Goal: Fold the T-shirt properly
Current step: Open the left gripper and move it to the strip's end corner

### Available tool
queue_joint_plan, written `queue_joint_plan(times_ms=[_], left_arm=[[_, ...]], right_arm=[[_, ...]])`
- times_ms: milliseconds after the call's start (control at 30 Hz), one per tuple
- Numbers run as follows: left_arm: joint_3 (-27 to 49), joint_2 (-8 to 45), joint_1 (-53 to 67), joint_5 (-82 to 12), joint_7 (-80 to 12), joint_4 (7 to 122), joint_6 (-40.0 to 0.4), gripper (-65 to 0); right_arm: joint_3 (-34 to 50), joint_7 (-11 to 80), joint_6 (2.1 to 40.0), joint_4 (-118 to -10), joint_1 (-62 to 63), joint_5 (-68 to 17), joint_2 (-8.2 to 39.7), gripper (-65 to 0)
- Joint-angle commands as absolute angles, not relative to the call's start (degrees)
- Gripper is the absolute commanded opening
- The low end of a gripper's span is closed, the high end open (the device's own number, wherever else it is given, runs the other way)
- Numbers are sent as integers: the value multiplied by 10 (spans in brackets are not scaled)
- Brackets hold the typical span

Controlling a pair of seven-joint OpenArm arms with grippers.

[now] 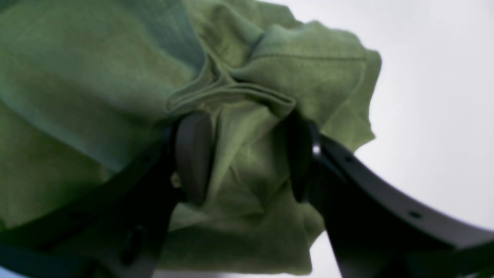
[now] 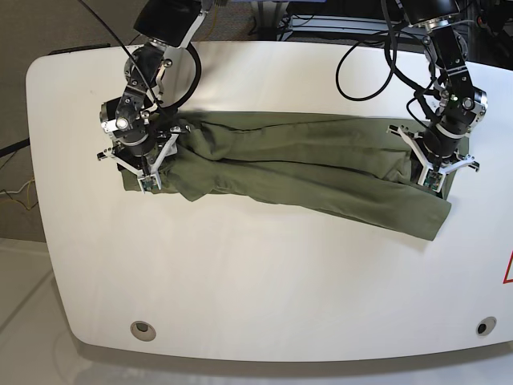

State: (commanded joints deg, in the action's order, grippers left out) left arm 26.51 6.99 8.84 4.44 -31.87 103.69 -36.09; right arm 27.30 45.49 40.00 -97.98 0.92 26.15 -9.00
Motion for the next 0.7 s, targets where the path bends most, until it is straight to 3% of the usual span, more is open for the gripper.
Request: queue_joint_plan(times_ms=[100, 300, 367, 567, 700], left_arm=[[287, 60, 87, 47, -339, 1037, -361, -520], [322, 60, 86, 47, -375, 1037, -361, -223], [334, 60, 87, 47, -375, 1037, -361, -179], [362, 60, 89, 47, -378, 1037, -378, -188], [386, 57, 91, 49, -378, 1036, -400, -188]], right_arm=[[273, 456, 400, -996, 9, 263, -90, -335], [272, 486, 400, -1023, 10, 265, -90, -333], [271, 497, 400, -1034, 12, 265, -90, -319], [269, 503, 400, -1071, 9, 265, -90, -257], [269, 510, 400, -1081, 9, 266, -90, -253]])
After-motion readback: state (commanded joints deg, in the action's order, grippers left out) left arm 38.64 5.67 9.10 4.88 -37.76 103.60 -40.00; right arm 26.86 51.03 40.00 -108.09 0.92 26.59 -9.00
